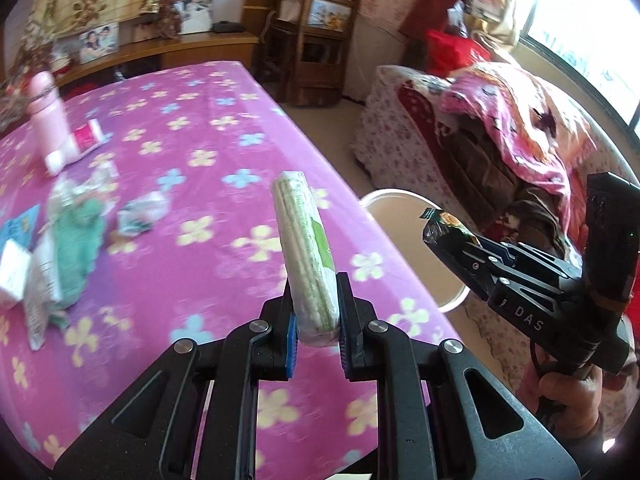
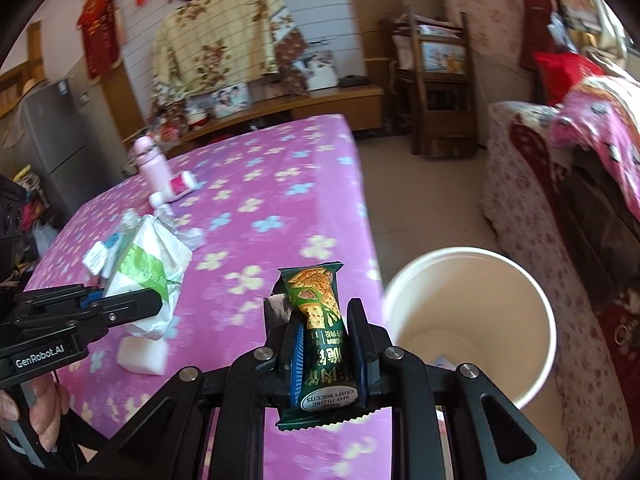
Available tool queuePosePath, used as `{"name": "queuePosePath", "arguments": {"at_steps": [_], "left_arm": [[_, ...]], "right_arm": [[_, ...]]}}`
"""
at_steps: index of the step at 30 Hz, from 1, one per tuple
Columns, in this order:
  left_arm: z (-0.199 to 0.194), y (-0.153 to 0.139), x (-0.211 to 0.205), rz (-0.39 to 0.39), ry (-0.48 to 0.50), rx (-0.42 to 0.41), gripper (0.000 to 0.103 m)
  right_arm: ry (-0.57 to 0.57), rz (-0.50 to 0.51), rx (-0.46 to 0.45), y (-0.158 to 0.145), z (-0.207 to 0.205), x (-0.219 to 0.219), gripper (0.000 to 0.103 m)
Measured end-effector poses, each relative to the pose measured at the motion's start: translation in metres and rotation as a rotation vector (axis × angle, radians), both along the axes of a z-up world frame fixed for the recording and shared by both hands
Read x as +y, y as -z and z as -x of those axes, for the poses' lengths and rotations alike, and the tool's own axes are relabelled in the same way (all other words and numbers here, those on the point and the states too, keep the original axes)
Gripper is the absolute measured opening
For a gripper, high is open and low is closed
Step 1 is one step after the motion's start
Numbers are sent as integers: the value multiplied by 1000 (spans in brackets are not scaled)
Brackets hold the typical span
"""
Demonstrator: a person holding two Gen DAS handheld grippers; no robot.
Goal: Collect trash
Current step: 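Carry both items over the white bucket and open both tools to drop them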
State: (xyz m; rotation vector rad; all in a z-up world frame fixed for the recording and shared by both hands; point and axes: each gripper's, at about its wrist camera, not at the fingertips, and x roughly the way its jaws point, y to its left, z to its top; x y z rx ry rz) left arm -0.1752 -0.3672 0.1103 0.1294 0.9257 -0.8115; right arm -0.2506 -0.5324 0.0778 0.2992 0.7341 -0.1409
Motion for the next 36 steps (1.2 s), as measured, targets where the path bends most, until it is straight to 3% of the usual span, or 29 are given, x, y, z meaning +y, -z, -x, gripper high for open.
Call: {"name": "queuePosePath", "arguments": {"at_steps": [10,20,21,23,24,25,27,36], "left_arm": [[10,11,-75,0,97,29,14],[8,29,-123,18,141,73,14],[6,31,-127,32,135,83,15],[3,34,-132,54,135,110,18],[1,36,-134,63,135,127,25],[-1,38,-135,70,133,138,36],[-2,39,-134,88,127,151,44],[-4,42,-115,46,64,128,44]], "right_arm": [[150,-16,58,26,21,-71,19],[240,-12,113,55,14,-111,19],[253,-4,115,57,12,-113,21],[286,34,122,59,10,-118,57],[302,48,120,59,10,-118,64],[319,57,106,58,11,-122,66],[329,42,93,57,13,-125,66],[313,8,117,65,15,-114,66]]}}
